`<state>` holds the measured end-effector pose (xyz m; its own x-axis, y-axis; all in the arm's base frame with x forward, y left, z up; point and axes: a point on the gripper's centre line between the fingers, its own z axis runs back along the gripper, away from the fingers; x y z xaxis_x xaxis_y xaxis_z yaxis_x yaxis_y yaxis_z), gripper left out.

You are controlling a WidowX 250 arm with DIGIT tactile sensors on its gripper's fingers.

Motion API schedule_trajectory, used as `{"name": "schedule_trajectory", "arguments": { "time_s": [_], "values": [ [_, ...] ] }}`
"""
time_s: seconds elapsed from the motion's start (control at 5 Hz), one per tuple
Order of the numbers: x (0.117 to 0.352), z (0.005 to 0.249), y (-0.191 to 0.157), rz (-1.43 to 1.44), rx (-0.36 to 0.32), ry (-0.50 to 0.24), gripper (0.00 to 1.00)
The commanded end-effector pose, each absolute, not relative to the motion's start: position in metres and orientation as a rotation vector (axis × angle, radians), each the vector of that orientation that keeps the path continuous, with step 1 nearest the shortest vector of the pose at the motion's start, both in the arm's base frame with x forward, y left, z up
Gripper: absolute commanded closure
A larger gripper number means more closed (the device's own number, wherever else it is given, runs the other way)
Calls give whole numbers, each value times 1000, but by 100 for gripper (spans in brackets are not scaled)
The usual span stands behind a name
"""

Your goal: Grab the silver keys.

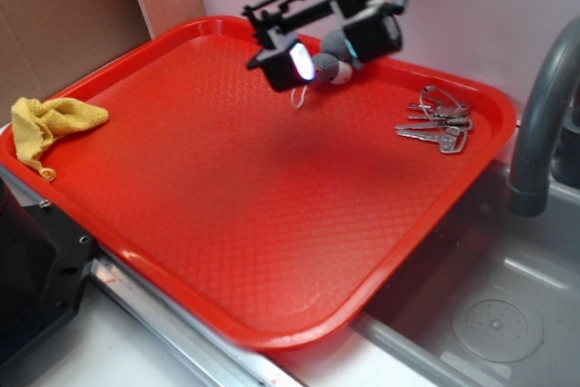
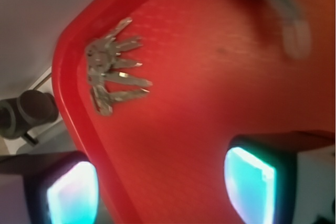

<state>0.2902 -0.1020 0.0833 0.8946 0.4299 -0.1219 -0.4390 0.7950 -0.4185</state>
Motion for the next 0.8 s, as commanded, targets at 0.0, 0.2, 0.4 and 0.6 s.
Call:
{"name": "schedule_trajectory", "arguments": {
  "time_s": [0.0,0.2,0.4,0.6],
  "values": [
    [313,84,-137,433,-368,-136,0],
    [310,80,-141,434,-298,-222,0],
    [311,76,-138,450,-286,-267,0],
    [323,69,-131,459,-291,-261,0]
  ]
}}
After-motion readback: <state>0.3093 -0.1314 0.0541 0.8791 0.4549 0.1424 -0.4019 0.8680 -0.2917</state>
